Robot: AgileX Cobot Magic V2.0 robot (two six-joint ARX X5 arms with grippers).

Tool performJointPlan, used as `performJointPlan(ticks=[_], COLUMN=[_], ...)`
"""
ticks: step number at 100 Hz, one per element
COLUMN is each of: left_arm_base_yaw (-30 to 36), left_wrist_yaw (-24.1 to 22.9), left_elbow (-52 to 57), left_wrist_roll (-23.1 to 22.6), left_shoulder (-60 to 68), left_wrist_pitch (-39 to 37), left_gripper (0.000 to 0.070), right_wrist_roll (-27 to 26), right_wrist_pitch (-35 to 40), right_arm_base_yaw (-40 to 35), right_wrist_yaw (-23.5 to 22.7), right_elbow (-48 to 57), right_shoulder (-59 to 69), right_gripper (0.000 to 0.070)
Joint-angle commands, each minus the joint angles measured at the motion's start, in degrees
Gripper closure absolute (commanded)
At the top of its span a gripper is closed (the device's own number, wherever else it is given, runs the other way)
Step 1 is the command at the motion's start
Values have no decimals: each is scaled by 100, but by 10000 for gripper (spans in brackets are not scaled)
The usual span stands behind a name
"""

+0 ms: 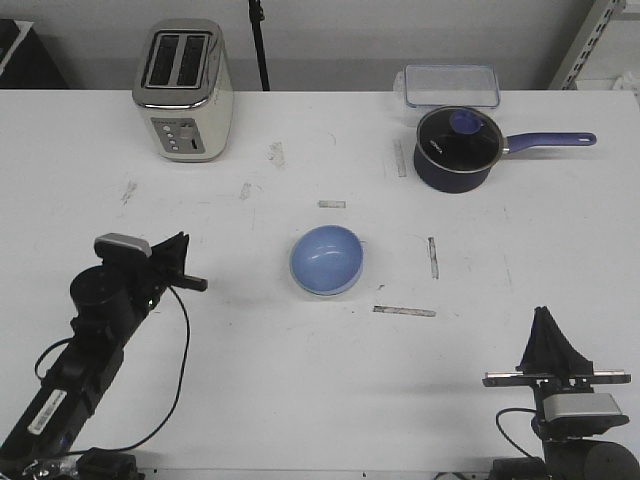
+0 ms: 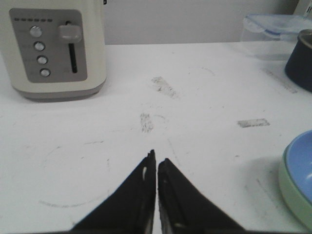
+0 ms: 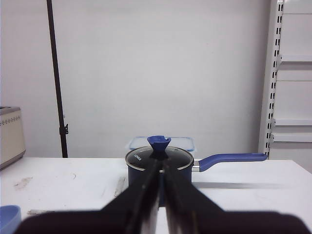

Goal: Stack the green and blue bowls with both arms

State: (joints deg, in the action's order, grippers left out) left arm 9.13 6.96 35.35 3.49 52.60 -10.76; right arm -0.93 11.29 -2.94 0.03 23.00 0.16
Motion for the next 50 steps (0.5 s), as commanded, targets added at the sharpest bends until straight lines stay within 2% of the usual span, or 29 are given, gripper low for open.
performJointPlan(ticks=[1,33,50], left_arm_base_yaw=[-92,-564,-686], left_wrist_yaw=[-15,-15,-15], left_elbow=[-221,-1506,-1670], left_wrist_roll=[-264,-262,-264], left_shoulder=[-291,-2138,-2911], left_wrist_pitch=[-131,-114,363], left_gripper=[700,699,699], right_wrist_roll=[-74,-72,-74], right_wrist_pitch=[-59,-59,-59], right_arm_base_yaw=[-4,-4,-4], right_wrist_yaw=[0,0,0], right_elbow=[33,33,33], right_shoulder=[-7,-7,-7], right_gripper=[691,691,691])
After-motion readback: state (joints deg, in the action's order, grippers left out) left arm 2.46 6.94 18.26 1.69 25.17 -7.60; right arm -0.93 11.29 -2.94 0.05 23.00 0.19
